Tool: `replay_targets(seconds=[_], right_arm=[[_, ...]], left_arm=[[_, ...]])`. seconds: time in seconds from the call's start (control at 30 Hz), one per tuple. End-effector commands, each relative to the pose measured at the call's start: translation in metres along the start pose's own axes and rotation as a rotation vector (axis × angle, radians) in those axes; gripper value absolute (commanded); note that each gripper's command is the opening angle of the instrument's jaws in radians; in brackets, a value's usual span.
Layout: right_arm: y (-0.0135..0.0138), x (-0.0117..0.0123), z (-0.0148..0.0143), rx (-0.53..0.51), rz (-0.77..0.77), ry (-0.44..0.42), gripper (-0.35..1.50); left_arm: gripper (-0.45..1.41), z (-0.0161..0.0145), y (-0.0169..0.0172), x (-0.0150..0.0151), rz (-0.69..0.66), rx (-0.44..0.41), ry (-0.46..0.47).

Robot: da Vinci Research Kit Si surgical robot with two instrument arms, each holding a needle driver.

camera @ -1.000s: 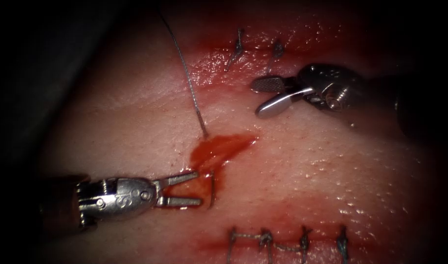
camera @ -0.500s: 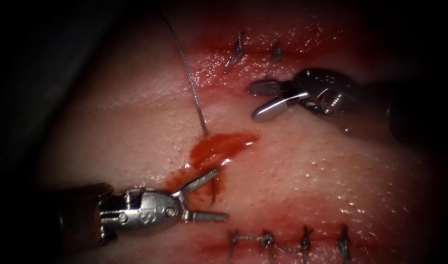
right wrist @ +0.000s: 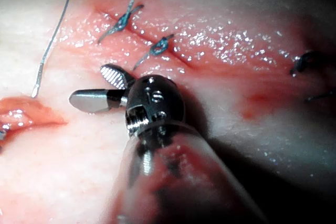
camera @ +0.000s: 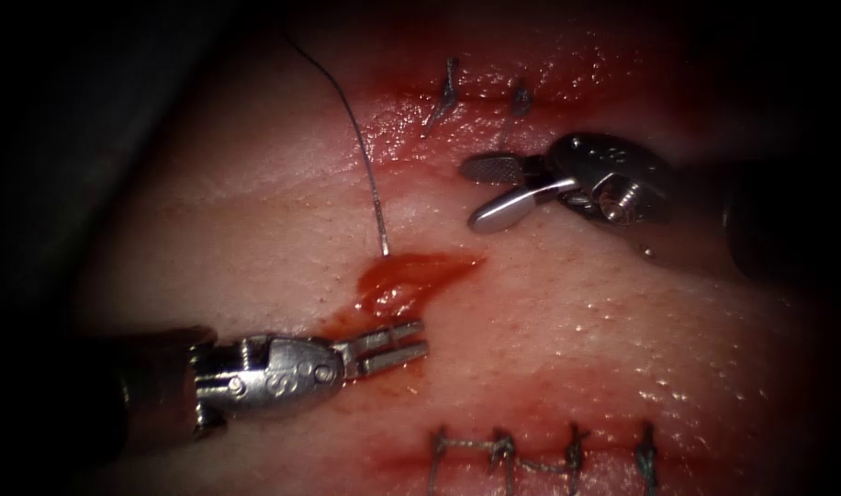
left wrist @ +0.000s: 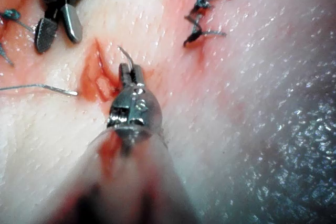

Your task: Wound Closure

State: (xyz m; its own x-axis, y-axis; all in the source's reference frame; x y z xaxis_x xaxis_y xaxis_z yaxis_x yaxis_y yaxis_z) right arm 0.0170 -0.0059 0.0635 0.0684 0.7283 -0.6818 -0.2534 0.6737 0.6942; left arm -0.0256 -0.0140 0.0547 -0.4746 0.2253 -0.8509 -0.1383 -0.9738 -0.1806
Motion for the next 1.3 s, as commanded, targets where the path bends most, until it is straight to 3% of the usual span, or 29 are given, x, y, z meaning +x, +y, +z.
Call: replay_targets(seconds=[0.03, 0.07, 0.1, 0.13, 0.17, 0.23, 0.27, 0.37, 0.43, 0.57, 0.8, 0.93, 1.03, 1.3], right_arm=[[-0.0002, -0.0007, 0.0005, -0.005, -0.037, -0.001, 0.71], [-0.0002, -0.0006, 0.0004, -0.025, -0.089, 0.004, 0.54], [-0.0003, -0.0004, 0.0003, -0.065, -0.229, 0.013, 0.15], [-0.0005, 0.0000, 0.0001, -0.143, -0.325, 0.019, 0.02], [-0.0006, 0.0003, 0.0000, -0.168, -0.338, 0.015, 0.02], [-0.0007, 0.0017, -0.0005, -0.204, -0.320, 0.005, 0.29], [-0.0008, 0.0024, -0.0007, -0.196, -0.311, 0.004, 0.56], [-0.0011, 0.0042, -0.0013, -0.114, -0.366, -0.006, 0.96], [-0.0015, 0.0043, -0.0014, -0.106, -0.385, -0.025, 1.08], [-0.0031, 0.0040, -0.0013, -0.084, -0.419, -0.037, 1.15], [-0.0060, 0.0031, -0.0010, -0.016, -0.440, -0.087, 1.11], [-0.0075, 0.0022, -0.0011, 0.005, -0.421, -0.135, 1.03], [-0.0080, 0.0021, -0.0011, 0.004, -0.364, -0.141, 1.03], [-0.0083, 0.0022, -0.0013, 0.002, -0.304, -0.146, 1.08]], left_arm=[[-0.45, 0.0007, 0.0002, -0.0002, -0.026, -0.023, 0.001], [-0.45, 0.0007, 0.0002, -0.0001, -0.038, -0.034, 0.003], [-0.45, 0.0007, 0.0002, -0.0001, -0.061, -0.043, 0.011], [-0.45, 0.0006, 0.0002, 0.0001, -0.090, -0.058, 0.024], [-0.45, 0.0005, 0.0002, 0.0003, -0.101, -0.067, 0.030], [-0.45, 0.0003, 0.0003, 0.0009, -0.135, -0.095, 0.051], [-0.45, 0.0001, 0.0004, 0.0013, -0.153, -0.106, 0.059], [-0.45, -0.0007, 0.0006, 0.0032, -0.265, -0.181, 0.100], [-0.45, -0.0010, 0.0005, 0.0038, -0.316, -0.201, 0.111], [-0.45, -0.0021, 0.0001, 0.0056, -0.504, -0.274, 0.144], [-0.45, -0.0033, 0.0001, 0.0078, -0.668, -0.372, 0.218], [-0.45, -0.0041, 0.0012, 0.0089, -0.659, -0.407, 0.232], [-0.45, -0.0054, 0.0017, 0.0108, -0.536, -0.360, 0.250], [-0.45, -0.0092, -0.0018, 0.0164, -0.127, -0.052, 0.252]])
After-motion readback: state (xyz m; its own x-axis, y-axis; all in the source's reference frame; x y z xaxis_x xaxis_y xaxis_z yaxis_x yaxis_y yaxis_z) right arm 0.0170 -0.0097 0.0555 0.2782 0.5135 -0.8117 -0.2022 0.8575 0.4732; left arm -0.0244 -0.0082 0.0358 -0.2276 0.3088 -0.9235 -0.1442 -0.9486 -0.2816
